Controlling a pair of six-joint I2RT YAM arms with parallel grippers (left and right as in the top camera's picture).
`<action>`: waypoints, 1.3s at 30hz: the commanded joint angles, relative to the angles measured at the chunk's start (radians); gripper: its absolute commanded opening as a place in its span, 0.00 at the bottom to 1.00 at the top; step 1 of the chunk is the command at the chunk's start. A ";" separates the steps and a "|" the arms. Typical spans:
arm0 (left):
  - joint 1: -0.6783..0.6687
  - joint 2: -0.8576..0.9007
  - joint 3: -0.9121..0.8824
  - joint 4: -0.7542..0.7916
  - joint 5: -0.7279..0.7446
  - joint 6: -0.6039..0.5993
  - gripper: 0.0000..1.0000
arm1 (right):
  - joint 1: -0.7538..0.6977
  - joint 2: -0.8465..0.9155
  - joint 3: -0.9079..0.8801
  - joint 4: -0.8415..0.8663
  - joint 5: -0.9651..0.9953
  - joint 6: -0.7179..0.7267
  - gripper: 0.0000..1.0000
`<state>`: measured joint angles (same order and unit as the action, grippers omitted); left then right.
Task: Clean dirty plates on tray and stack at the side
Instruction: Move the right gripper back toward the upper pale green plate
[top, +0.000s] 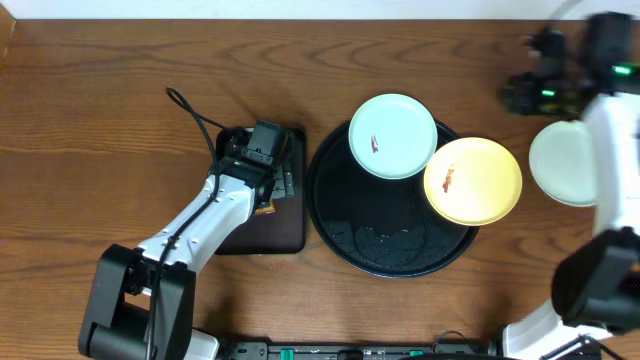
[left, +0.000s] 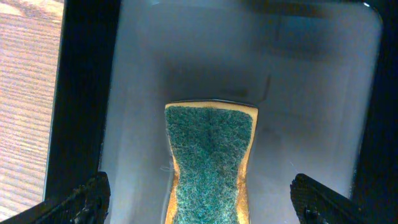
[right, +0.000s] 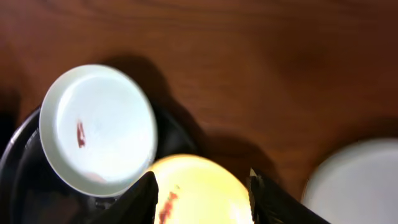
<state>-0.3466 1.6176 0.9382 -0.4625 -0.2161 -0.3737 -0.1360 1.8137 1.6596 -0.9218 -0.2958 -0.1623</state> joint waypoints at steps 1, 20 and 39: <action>0.006 0.016 0.000 0.001 -0.013 -0.006 0.93 | 0.099 0.091 -0.006 0.037 0.113 -0.035 0.46; 0.006 0.016 0.000 0.002 -0.013 -0.006 0.93 | 0.265 0.315 -0.007 0.159 0.205 -0.033 0.29; 0.006 0.016 0.000 0.002 -0.013 -0.006 0.93 | 0.298 0.277 -0.064 0.206 0.023 0.095 0.01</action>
<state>-0.3470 1.6176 0.9382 -0.4625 -0.2161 -0.3737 0.1387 2.1311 1.5822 -0.7094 -0.1822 -0.1436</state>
